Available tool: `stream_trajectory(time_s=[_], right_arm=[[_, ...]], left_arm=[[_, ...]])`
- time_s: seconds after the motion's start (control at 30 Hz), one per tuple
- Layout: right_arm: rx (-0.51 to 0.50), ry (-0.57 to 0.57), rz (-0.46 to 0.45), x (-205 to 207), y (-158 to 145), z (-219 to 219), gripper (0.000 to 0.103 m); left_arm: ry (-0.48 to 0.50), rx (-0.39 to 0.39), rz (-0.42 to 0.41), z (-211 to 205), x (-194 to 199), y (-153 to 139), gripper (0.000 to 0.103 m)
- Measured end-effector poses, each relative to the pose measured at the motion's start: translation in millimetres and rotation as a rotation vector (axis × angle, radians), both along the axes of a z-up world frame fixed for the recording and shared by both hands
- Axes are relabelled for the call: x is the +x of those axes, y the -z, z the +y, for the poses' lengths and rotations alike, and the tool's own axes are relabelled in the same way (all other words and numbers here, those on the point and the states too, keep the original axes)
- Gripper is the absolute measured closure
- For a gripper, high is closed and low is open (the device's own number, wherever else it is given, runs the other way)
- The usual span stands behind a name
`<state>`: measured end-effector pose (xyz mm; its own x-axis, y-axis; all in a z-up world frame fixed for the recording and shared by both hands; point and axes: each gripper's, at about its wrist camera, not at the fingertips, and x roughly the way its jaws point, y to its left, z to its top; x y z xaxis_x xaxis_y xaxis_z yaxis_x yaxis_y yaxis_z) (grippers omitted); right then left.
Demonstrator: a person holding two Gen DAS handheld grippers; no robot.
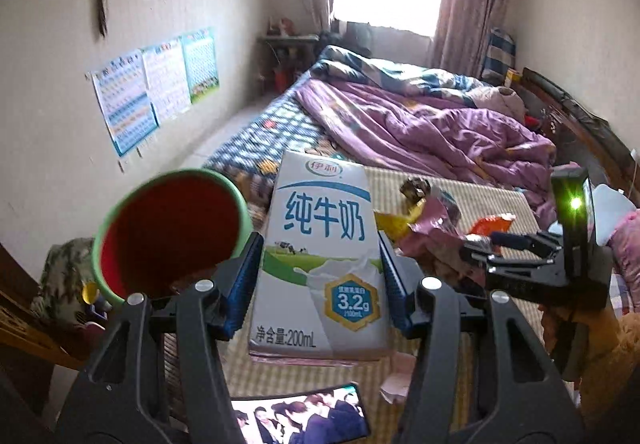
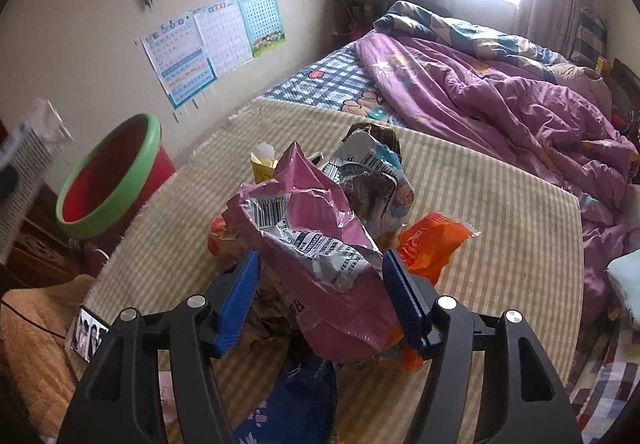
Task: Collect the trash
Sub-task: 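Drop milk carton into bin with left tool while right tool drops chip bag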
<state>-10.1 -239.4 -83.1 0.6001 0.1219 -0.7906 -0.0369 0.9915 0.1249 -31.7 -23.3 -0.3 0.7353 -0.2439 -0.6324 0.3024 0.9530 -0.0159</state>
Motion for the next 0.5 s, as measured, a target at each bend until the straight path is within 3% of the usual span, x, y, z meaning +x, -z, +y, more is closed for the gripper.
stream_trajectory(time_s=[0.27, 0.33, 0.5], right_arm=[[-0.036, -0.016, 0.015, 0, 9, 10, 0.037], [-0.024, -0.01, 0.019, 0, 10, 9, 0.052], [0.014, -0.002, 0.019, -2, 10, 7, 0.061]], left_arm=[[-0.032, 0.008, -0.062, 5, 5, -15, 0.049], [-0.041, 0.005, -0.068, 10, 6, -15, 0.049], [-0.053, 0.004, -0.08, 17, 8, -16, 0.049]])
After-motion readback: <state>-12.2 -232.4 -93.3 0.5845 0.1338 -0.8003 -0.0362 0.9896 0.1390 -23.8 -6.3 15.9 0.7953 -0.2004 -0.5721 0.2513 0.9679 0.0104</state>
